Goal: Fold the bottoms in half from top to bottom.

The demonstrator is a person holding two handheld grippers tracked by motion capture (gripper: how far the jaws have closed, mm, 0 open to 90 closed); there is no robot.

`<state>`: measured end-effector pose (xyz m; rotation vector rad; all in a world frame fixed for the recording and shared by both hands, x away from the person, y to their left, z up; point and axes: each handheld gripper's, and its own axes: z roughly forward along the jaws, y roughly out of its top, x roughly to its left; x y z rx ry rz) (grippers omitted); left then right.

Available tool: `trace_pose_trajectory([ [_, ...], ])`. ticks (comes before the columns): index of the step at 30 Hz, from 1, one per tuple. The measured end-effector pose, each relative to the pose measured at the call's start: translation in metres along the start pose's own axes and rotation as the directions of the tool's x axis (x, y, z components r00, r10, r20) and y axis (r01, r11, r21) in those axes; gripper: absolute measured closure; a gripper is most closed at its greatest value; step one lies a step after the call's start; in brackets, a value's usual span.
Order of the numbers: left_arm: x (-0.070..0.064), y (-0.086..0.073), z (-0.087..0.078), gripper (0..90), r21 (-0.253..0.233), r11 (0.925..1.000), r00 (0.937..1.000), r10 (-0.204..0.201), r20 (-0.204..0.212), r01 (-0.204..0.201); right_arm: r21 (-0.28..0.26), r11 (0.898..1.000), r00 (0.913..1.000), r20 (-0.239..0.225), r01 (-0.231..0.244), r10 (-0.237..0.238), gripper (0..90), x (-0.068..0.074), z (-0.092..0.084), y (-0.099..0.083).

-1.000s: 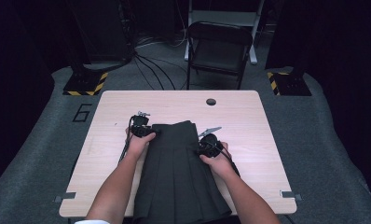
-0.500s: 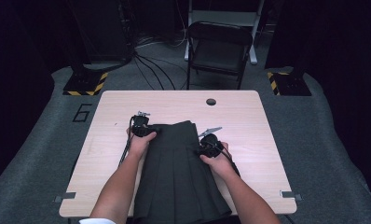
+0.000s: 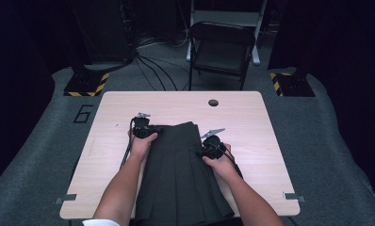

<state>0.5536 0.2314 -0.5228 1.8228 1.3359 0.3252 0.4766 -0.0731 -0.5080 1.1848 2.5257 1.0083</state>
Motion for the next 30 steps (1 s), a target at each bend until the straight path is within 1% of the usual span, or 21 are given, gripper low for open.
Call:
trace_pose_trajectory([
  [1,0.001,0.000,0.000,44.1,-0.004,0.9998,0.9998,-0.019,0.012,0.019,0.001,1.000,1.0000,-0.001,0.004,-0.004,68.5,0.000,0.000,0.000],
  [2,0.001,0.000,0.000,45.0,-0.004,0.9998,0.9998,-0.019,0.012,0.019,-0.002,1.000,1.0000,0.001,-0.002,0.002,68.5,0.000,0.000,0.000],
  [3,0.001,0.000,-0.001,45.0,-0.004,0.9996,0.9995,-0.027,0.014,0.027,-0.002,1.000,1.0000,0.001,-0.002,0.002,68.5,0.000,0.000,0.000],
  [5,0.002,0.002,-0.003,46.8,-0.008,0.9998,0.9997,-0.019,0.017,0.019,-0.005,1.000,1.0000,0.002,0.003,-0.003,68.5,0.000,0.000,-0.001],
  [8,0.001,0.005,-0.006,49.5,-0.016,0.9993,0.9991,-0.033,0.028,0.033,-0.006,1.000,1.0000,0.002,0.001,-0.001,68.5,0.000,0.000,-0.001],
  [9,0.000,0.006,-0.008,50.2,-0.023,0.9992,0.9990,-0.031,0.034,0.032,-0.004,1.000,1.0000,0.002,0.004,-0.004,68.5,0.000,0.000,-0.001],
  [10,0.000,0.007,-0.008,50.5,-0.026,0.9991,0.9988,-0.033,0.036,0.034,-0.007,1.000,1.0000,0.003,-0.001,0.001,68.5,0.000,0.000,-0.001],
  [11,0.000,0.008,-0.010,50.9,-0.025,0.9993,0.9989,-0.028,0.038,0.029,-0.005,1.000,1.0000,0.002,0.003,-0.003,68.5,0.000,0.000,-0.001],
  [13,-0.001,0.009,-0.012,51.1,-0.032,0.9989,0.9984,-0.032,0.048,0.033,-0.005,1.000,1.0000,0.001,0.003,-0.003,68.5,-0.001,0.000,-0.001],
  [15,-0.002,0.010,-0.013,51.2,-0.031,0.9989,0.9982,-0.033,0.049,0.034,-0.005,1.000,1.0000,0.000,0.005,-0.005,68.5,-0.001,0.000,-0.001],
  [16,-0.003,0.011,-0.014,52.4,-0.027,0.9993,0.9986,-0.025,0.046,0.026,-0.005,1.000,1.0000,0.001,0.002,-0.002,68.5,-0.001,0.000,-0.001],
  [19,-0.005,0.012,-0.015,56.9,-0.022,0.9994,0.9987,-0.025,0.046,0.026,-0.002,1.000,1.0000,0.001,0.005,-0.005,68.5,-0.001,0.000,-0.001],
  [20,-0.005,0.012,-0.015,56.9,-0.016,0.9995,0.9985,-0.026,0.047,0.027,-0.001,1.000,1.0000,0.001,0.005,-0.005,68.5,-0.001,0.000,-0.001],
  [23,-0.008,0.014,-0.017,65.2,-0.017,0.9997,0.9993,-0.019,0.031,0.019,-0.003,1.000,1.0000,0.001,0.005,-0.005,68.5,-0.001,0.000,-0.001],
  [25,-0.008,0.014,-0.017,70.1,-0.017,0.9997,0.9995,-0.016,0.029,0.016,-0.004,1.000,1.0000,0.002,0.002,-0.002,68.5,0.000,0.000,-0.001],
  [26,-0.008,0.015,-0.018,70.1,-0.017,0.9998,0.9997,-0.011,0.022,0.011,-0.005,1.000,1.0000,0.000,0.004,-0.004,68.5,-0.001,0.000,-0.001],
  [27,-0.008,0.015,-0.019,72.8,-0.013,0.9998,0.9998,-0.013,0.018,0.013,-0.006,1.000,1.0000,-0.002,0.001,-0.001,68.5,-0.001,0.000,-0.001],
  [28,-0.008,0.015,-0.019,76.6,-0.011,0.9996,0.9993,-0.025,0.026,0.026,-0.006,1.000,1.0000,-0.002,-0.004,0.004,68.5,0.000,0.000,-0.001],
  [30,-0.009,0.016,-0.020,77.5,-0.010,0.9995,0.9992,-0.029,0.028,0.029,-0.006,1.000,1.0000,-0.002,-0.004,0.004,68.5,0.000,0.000,-0.001],
])
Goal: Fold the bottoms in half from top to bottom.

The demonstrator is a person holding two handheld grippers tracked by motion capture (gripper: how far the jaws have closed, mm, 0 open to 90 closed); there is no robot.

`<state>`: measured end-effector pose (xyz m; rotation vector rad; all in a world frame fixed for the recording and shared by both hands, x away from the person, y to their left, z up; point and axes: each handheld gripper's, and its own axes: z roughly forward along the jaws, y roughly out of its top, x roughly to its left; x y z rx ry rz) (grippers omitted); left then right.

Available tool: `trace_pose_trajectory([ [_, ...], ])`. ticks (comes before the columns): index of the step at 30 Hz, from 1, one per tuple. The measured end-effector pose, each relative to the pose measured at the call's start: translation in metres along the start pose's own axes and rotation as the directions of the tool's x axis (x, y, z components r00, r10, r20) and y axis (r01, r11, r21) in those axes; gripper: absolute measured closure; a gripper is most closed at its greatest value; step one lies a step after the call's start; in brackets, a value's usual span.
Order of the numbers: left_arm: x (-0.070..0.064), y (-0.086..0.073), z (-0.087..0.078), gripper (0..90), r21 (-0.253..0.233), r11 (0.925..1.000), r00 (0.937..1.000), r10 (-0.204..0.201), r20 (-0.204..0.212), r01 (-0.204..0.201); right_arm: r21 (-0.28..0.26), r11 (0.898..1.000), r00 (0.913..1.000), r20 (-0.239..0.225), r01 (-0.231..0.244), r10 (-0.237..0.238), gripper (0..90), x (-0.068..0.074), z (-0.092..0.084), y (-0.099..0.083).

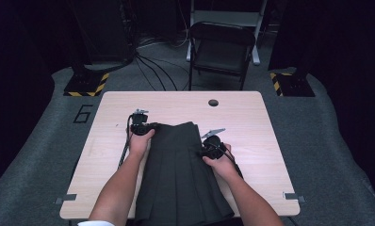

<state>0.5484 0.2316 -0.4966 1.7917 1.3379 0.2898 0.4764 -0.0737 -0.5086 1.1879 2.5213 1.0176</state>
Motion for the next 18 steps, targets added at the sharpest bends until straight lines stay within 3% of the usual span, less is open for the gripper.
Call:
trace_pose_trajectory([
  [8,-0.010,0.006,-0.008,81.7,-0.018,0.9989,0.9990,0.043,-0.010,-0.044,-0.001,1.000,1.0000,-0.006,-0.004,0.004,68.3,-0.001,0.000,0.000],
  [13,-0.010,0.012,-0.017,82.2,-0.032,0.9987,0.9990,0.039,-0.021,-0.039,-0.002,1.000,0.9999,-0.011,-0.005,0.005,67.0,-0.003,-0.001,0.000],
  [18,-0.017,0.023,-0.023,82.4,-0.025,0.9950,0.9950,0.096,-0.029,-0.097,0.006,1.000,0.9997,-0.013,-0.020,0.020,66.0,-0.003,-0.003,0.000],
])
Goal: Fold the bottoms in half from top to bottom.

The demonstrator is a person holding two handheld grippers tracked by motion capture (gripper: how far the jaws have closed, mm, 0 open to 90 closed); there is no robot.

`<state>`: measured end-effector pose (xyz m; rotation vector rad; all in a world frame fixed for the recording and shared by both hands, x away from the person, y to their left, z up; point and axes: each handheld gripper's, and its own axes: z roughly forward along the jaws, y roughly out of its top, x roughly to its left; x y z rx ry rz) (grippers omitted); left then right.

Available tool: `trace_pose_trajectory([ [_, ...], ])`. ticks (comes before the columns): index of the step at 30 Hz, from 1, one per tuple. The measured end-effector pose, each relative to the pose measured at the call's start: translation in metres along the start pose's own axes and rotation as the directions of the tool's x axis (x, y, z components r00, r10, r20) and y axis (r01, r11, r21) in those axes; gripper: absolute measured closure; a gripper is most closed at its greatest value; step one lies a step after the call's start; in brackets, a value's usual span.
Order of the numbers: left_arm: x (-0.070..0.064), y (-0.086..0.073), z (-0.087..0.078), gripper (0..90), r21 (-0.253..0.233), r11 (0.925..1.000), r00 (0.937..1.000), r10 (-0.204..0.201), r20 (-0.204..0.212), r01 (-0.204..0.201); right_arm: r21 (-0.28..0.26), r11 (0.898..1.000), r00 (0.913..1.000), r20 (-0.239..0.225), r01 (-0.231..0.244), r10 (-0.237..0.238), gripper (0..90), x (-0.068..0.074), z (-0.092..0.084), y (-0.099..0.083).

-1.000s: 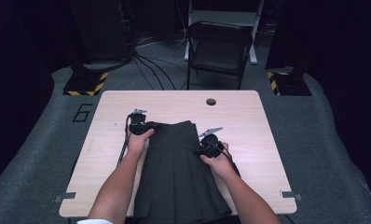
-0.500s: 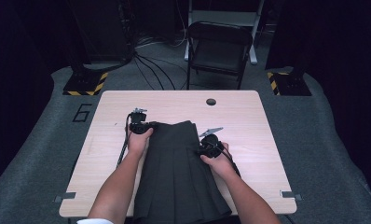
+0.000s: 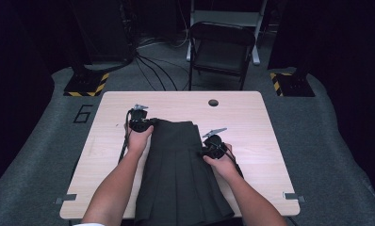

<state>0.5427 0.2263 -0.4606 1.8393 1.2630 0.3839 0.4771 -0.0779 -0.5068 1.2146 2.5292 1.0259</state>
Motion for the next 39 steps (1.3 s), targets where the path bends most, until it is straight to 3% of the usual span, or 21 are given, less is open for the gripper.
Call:
trace_pose_trajectory([
  [5,-0.012,0.012,-0.004,82.7,-0.016,0.9989,0.9990,0.045,-0.002,-0.045,0.005,1.000,0.9997,-0.005,-0.026,0.026,64.4,0.000,-0.003,-0.001],
  [11,-0.019,0.026,-0.010,82.7,-0.027,0.9956,0.9959,0.090,-0.012,-0.090,-0.005,1.000,0.9996,-0.005,-0.029,0.029,62.2,-0.001,-0.007,0.000],
  [12,-0.021,0.028,-0.011,82.7,-0.037,0.9952,0.9959,0.090,-0.007,-0.090,-0.007,1.000,0.9999,-0.005,-0.011,0.011,62.4,-0.002,-0.007,0.001],
  [17,-0.028,0.047,-0.021,82.7,-0.061,0.9873,0.9892,0.146,-0.013,-0.147,-0.042,0.999,0.9997,0.011,-0.020,0.021,65.0,0.004,-0.016,0.007],
  [19,-0.029,0.050,-0.022,82.7,-0.067,0.9865,0.9888,0.149,-0.013,-0.149,-0.063,0.998,0.9999,0.005,-0.010,0.011,65.2,0.007,-0.018,0.009],
  [20,-0.031,0.053,-0.024,82.7,-0.071,0.9857,0.9882,0.152,-0.015,-0.153,-0.090,0.996,0.9995,-0.013,0.026,-0.027,65.2,0.016,-0.021,0.014],
  [24,-0.038,0.064,-0.028,82.8,-0.089,0.9793,0.9833,0.181,-0.011,-0.182,-0.115,0.990,0.9940,-0.068,0.078,-0.086,63.4,0.037,-0.019,0.020],
  [29,-0.048,0.070,-0.032,82.7,-0.106,0.9716,0.9771,0.213,-0.002,-0.212,-0.069,0.993,0.9919,-0.078,0.094,-0.100,59.8,0.050,-0.008,0.019],
  [30,-0.052,0.070,-0.035,82.8,-0.107,0.9673,0.9728,0.232,0.004,-0.230,-0.062,0.992,0.9908,-0.079,0.106,-0.111,59.7,0.050,-0.005,0.018],
  [32,-0.053,0.070,-0.037,82.7,-0.109,0.9659,0.9714,0.237,0.009,-0.235,-0.060,0.992,0.9911,-0.065,0.113,-0.116,59.7,0.049,-0.003,0.016],
  [34,-0.054,0.069,-0.043,82.7,-0.118,0.9625,0.9680,0.249,0.029,-0.244,-0.021,0.993,0.9919,-0.045,0.118,-0.119,59.6,0.045,0.000,0.012],
  [35,-0.054,0.069,-0.043,82.7,-0.118,0.9625,0.9680,0.249,0.029,-0.244,-0.021,0.993,0.9919,-0.045,0.118,-0.119,59.6,0.045,0.000,0.012],
  [37,-0.057,0.066,-0.049,82.7,-0.127,0.9548,0.9604,0.276,0.039,-0.269,0.006,0.995,0.9944,-0.029,0.102,-0.101,59.3,0.041,0.003,0.007],
  [39,-0.058,0.066,-0.051,82.7,-0.129,0.9527,0.9581,0.283,0.045,-0.275,0.007,0.995,0.9950,-0.027,0.097,-0.097,59.4,0.040,0.005,0.006],
])
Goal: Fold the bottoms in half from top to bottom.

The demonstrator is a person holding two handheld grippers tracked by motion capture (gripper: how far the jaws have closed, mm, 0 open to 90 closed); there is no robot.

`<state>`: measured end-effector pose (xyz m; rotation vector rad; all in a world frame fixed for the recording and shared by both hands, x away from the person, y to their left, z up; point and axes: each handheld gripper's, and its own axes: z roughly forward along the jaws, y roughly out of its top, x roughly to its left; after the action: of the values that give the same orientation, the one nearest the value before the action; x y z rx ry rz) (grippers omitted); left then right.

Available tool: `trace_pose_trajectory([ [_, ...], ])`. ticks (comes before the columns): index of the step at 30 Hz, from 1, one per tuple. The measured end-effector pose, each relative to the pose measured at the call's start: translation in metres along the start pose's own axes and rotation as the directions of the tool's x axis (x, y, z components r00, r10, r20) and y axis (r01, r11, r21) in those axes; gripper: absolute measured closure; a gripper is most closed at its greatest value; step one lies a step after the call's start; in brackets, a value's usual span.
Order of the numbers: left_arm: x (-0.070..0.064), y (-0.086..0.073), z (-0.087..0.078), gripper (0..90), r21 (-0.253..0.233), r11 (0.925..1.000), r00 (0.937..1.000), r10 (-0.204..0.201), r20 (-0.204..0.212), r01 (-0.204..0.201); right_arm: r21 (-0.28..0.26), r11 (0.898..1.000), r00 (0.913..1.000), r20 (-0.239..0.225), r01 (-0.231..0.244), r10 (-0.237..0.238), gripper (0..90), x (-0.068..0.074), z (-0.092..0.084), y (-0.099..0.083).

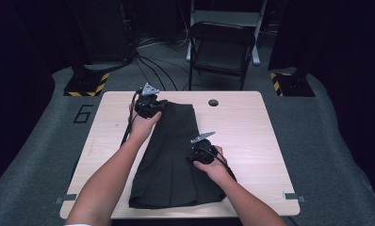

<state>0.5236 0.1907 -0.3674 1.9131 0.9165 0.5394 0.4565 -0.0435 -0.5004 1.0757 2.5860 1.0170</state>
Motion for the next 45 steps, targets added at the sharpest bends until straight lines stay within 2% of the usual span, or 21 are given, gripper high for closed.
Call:
trace_pose_trajectory([
  [2,-0.002,0.000,-0.006,82.7,-0.008,0.9999,0.9998,0.010,0.017,-0.010,0.017,1.000,1.0000,0.002,-0.005,0.005,59.6,-0.001,0.001,-0.003],
  [7,-0.007,-0.005,-0.021,82.7,-0.023,0.9992,0.9986,0.035,0.039,-0.034,0.007,1.000,0.9996,0.026,0.006,-0.006,62.6,0.001,0.003,-0.005],
  [13,-0.008,-0.011,-0.030,82.7,-0.024,0.9991,0.9978,0.037,0.055,-0.035,0.005,1.000,0.9996,0.023,0.014,-0.014,62.6,0.001,0.003,-0.006],
  [24,-0.016,-0.026,-0.051,82.8,-0.043,0.9983,0.9942,0.044,0.099,-0.040,-0.012,1.000,0.9994,0.030,0.016,-0.016,62.6,0.001,0.003,-0.009],
  [30,-0.017,-0.038,-0.068,82.8,-0.055,0.9979,0.9908,0.040,0.129,-0.033,-0.018,1.000,0.9996,0.028,0.011,-0.011,62.7,0.001,0.003,-0.010],
  [31,-0.018,-0.040,-0.071,82.8,-0.054,0.9983,0.9899,0.030,0.138,-0.022,-0.018,1.000,0.9997,0.024,-0.003,0.003,62.6,0.002,0.002,-0.010],
  [33,-0.018,-0.043,-0.076,82.8,-0.065,0.9972,0.9898,0.046,0.135,-0.037,-0.020,1.000,0.9995,0.030,-0.007,0.007,62.7,0.002,0.003,-0.010],
  [35,-0.019,-0.048,-0.083,82.8,-0.067,0.9971,0.9888,0.045,0.142,-0.036,-0.022,1.000,0.9997,0.025,0.007,-0.007,62.6,0.001,0.003,-0.010],
  [45,-0.026,-0.066,-0.110,82.8,-0.082,0.9956,0.9843,0.058,0.167,-0.045,-0.037,0.999,0.9995,0.031,0.000,0.001,63.1,0.000,0.003,-0.012],
])
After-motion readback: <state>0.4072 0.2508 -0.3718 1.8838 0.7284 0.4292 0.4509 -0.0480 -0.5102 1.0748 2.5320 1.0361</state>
